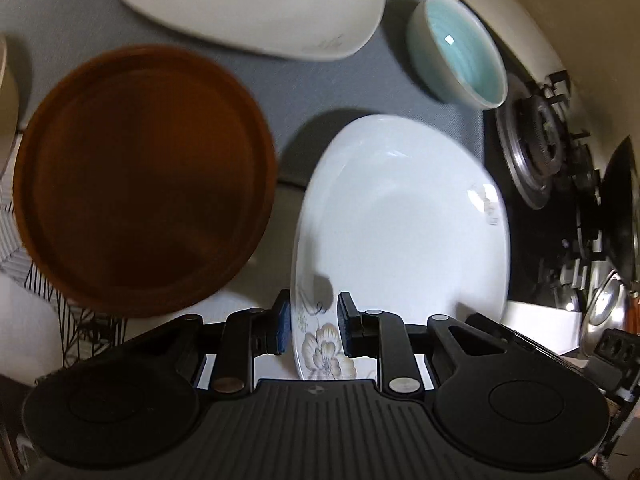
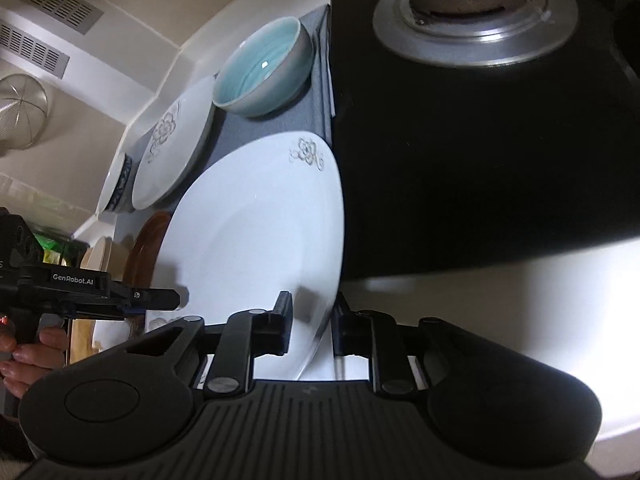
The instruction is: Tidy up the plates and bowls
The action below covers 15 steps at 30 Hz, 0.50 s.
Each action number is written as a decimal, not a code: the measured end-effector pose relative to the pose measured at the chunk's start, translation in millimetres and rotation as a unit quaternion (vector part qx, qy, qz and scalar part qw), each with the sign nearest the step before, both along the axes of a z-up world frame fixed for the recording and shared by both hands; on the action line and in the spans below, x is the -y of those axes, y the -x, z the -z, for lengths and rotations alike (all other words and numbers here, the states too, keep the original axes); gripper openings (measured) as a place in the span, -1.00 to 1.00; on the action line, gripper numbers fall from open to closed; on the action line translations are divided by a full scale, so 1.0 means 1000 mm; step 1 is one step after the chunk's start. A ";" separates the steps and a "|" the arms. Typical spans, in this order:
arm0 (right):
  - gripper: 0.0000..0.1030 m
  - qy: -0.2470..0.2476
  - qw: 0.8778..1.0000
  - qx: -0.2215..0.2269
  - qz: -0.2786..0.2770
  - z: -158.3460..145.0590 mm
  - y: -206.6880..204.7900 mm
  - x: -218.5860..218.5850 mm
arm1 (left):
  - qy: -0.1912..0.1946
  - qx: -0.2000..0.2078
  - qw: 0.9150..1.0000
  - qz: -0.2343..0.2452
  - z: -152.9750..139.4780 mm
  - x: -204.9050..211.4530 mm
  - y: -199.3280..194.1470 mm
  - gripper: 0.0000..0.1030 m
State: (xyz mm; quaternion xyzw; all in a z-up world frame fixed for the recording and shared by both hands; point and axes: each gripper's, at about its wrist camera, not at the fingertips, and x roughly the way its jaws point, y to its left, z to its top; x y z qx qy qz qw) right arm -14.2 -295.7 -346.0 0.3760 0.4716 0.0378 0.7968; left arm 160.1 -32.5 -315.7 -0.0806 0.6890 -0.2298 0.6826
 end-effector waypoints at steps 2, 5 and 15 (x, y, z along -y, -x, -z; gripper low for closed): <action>-0.58 0.013 1.000 0.002 -0.020 0.000 0.001 -0.003 | -0.001 -0.007 1.000 0.001 0.006 0.001 0.001 -0.55; -0.49 -0.008 1.000 -0.001 -0.003 0.005 0.000 0.001 | -0.003 -0.016 1.000 -0.009 0.009 0.002 0.001 -0.55; -0.49 0.031 0.999 0.018 0.010 -0.004 -0.003 -0.006 | 0.021 0.037 0.998 0.041 -0.013 0.009 0.008 -0.52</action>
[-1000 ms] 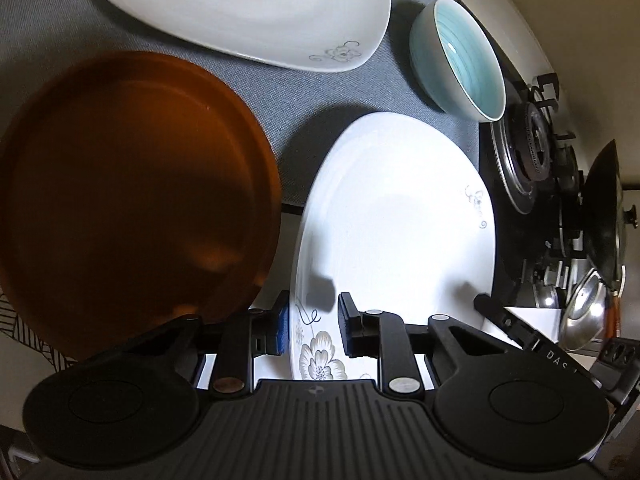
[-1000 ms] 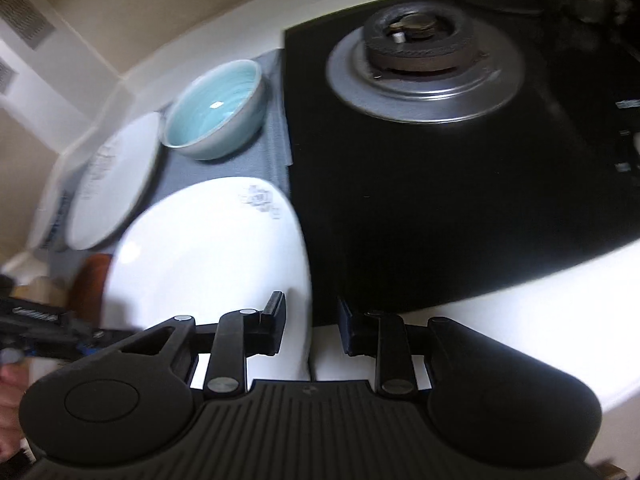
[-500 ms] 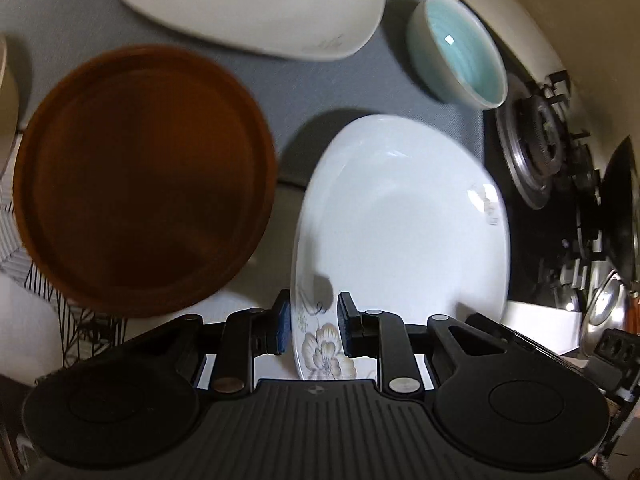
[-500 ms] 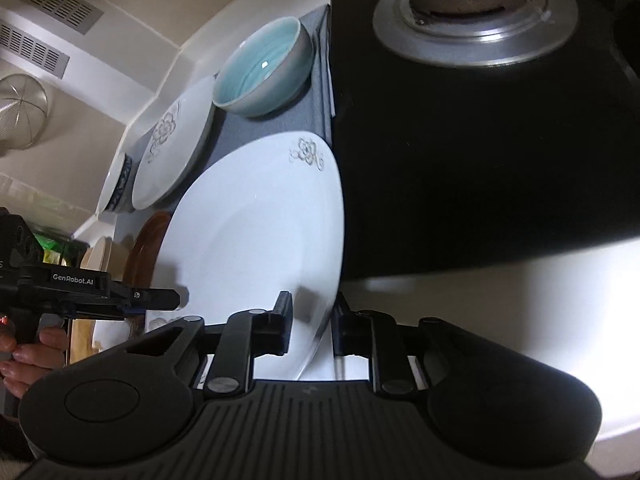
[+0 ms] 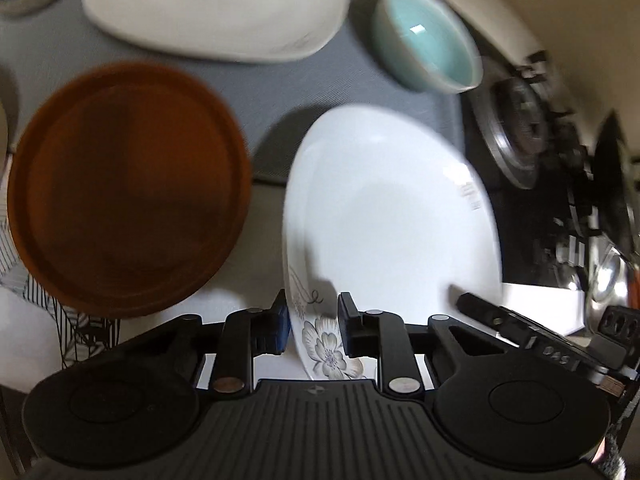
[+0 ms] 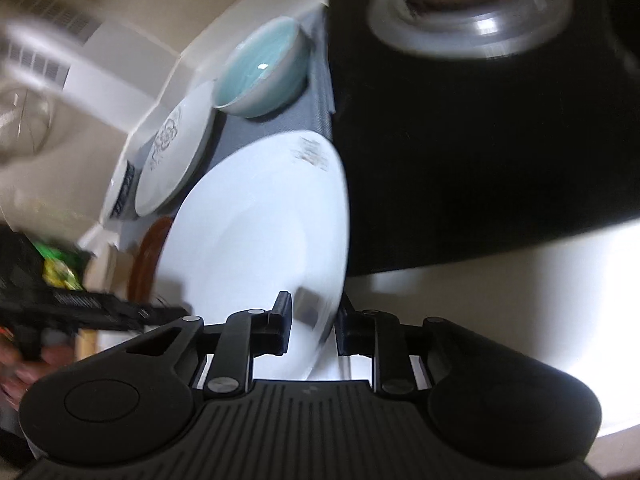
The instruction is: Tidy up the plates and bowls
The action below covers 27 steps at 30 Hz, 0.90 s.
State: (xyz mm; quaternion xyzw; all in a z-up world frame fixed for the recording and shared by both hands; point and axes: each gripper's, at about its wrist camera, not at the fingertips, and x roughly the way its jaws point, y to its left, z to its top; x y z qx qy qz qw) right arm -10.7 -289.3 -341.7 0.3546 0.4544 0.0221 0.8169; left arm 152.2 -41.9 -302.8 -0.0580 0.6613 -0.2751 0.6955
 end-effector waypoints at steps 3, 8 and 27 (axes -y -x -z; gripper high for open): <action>-0.49 0.005 1.000 0.012 0.012 -0.012 0.004 -0.002 | 0.003 0.004 1.000 0.008 -0.007 0.003 -0.001 -0.52; -0.49 0.024 0.999 0.013 0.024 -0.029 0.001 -0.007 | 0.008 0.003 1.000 0.009 -0.013 0.008 -0.007 -0.52; -0.45 0.061 0.997 0.004 0.043 -0.077 -0.003 -0.051 | 0.047 0.030 0.998 0.017 -0.047 -0.040 -0.025 -0.52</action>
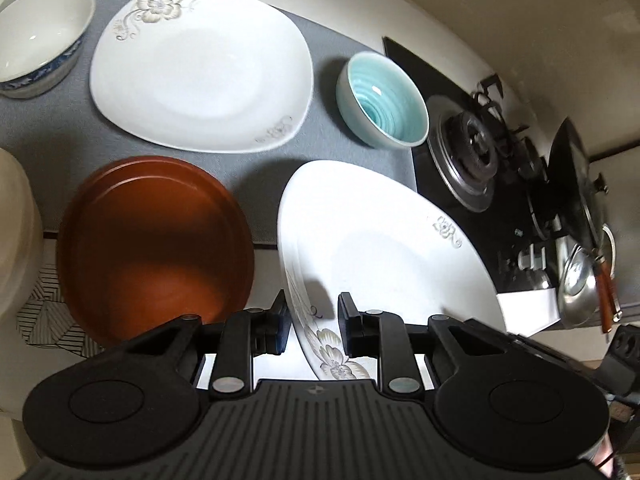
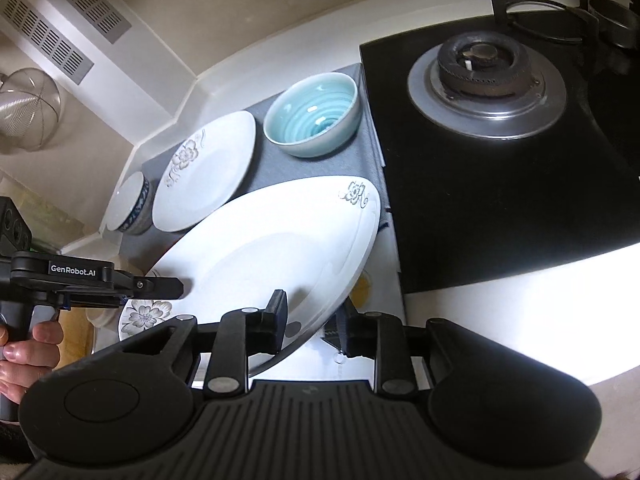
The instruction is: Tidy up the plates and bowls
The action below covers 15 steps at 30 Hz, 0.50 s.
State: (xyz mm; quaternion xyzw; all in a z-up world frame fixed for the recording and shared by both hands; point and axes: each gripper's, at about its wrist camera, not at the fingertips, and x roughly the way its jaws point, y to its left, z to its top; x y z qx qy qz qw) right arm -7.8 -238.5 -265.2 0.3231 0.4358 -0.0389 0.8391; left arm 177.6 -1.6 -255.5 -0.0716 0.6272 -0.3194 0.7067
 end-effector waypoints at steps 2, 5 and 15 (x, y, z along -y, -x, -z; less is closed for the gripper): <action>-0.45 0.004 1.000 0.000 0.000 -0.004 -0.005 -0.008 | -0.007 0.005 1.000 0.000 -0.004 -0.007 -0.003 -0.52; -0.45 0.016 1.000 0.002 -0.004 -0.010 -0.016 -0.021 | -0.009 0.012 1.000 0.000 -0.010 -0.017 -0.010 -0.52; -0.45 0.047 0.999 0.017 0.005 -0.033 -0.053 -0.061 | -0.003 0.010 1.000 0.017 -0.013 -0.052 -0.046 -0.47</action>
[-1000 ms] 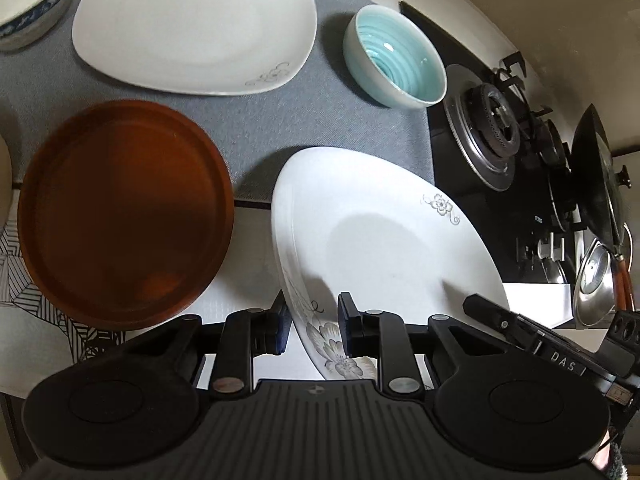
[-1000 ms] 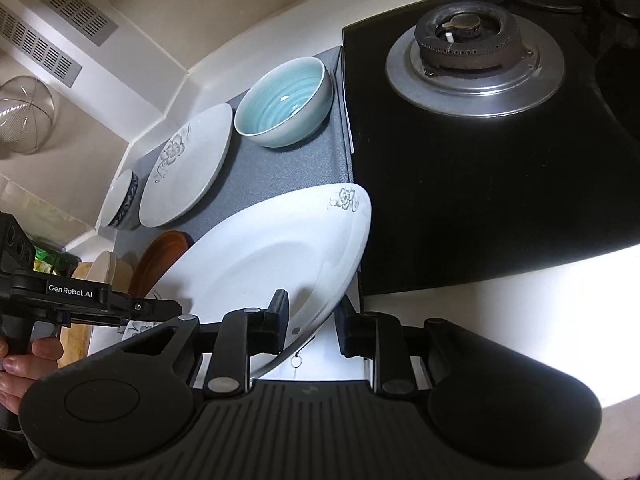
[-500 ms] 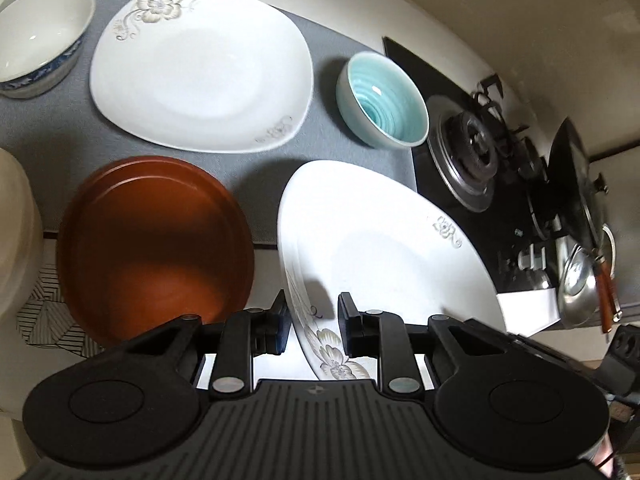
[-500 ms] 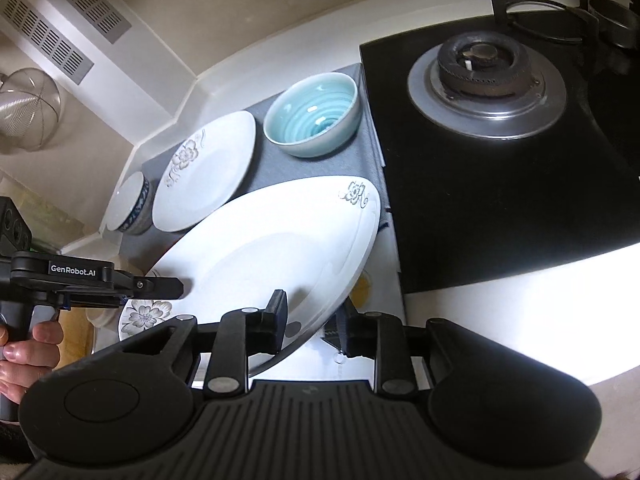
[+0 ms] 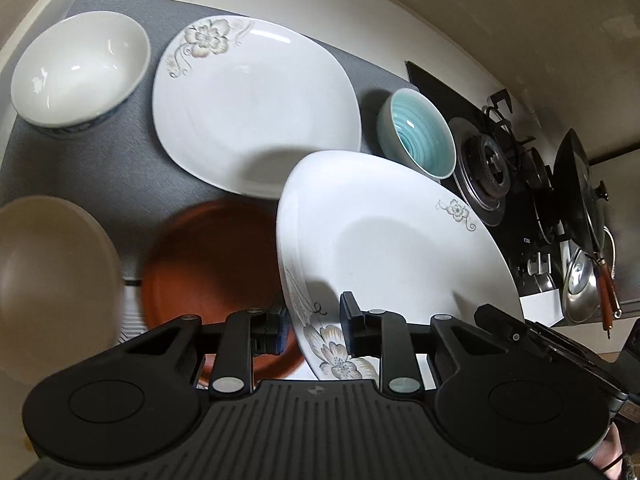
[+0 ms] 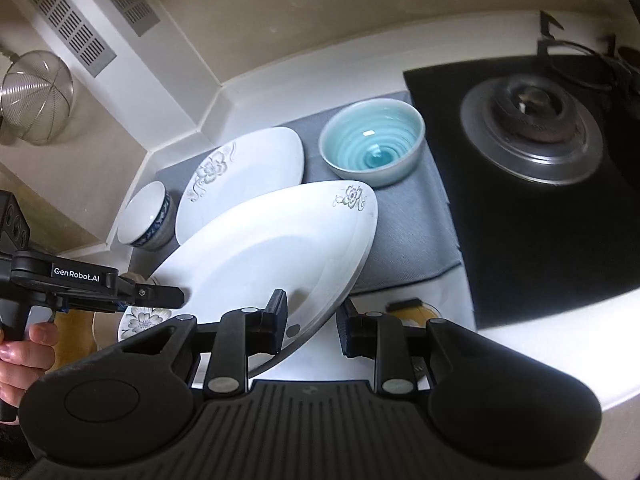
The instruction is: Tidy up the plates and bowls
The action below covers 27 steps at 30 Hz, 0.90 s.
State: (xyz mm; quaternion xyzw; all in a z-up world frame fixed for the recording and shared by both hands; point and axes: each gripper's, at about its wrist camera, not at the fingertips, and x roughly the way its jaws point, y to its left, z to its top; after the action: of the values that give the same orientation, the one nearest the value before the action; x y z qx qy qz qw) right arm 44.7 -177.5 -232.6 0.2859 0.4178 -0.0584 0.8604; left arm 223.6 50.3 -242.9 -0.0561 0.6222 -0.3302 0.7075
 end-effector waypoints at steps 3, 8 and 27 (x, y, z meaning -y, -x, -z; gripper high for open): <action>-0.45 0.004 1.000 -0.003 0.000 -0.001 -0.010 -0.009 | 0.001 0.006 1.000 0.008 0.000 -0.006 -0.008 -0.47; -0.45 0.007 1.000 -0.007 0.004 0.001 -0.029 -0.020 | 0.004 0.003 1.000 0.006 0.004 -0.018 -0.026 -0.47; -0.44 -0.015 0.998 -0.005 -0.062 0.034 -0.111 0.003 | -0.055 0.038 0.997 -0.046 0.001 -0.005 -0.076 -0.46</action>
State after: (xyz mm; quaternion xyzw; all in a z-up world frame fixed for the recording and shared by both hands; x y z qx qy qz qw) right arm 155.5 -180.7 -266.8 0.2720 0.4394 -0.0001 0.8561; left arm 299.3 54.9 -243.8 -0.0334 0.6085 -0.2647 0.7474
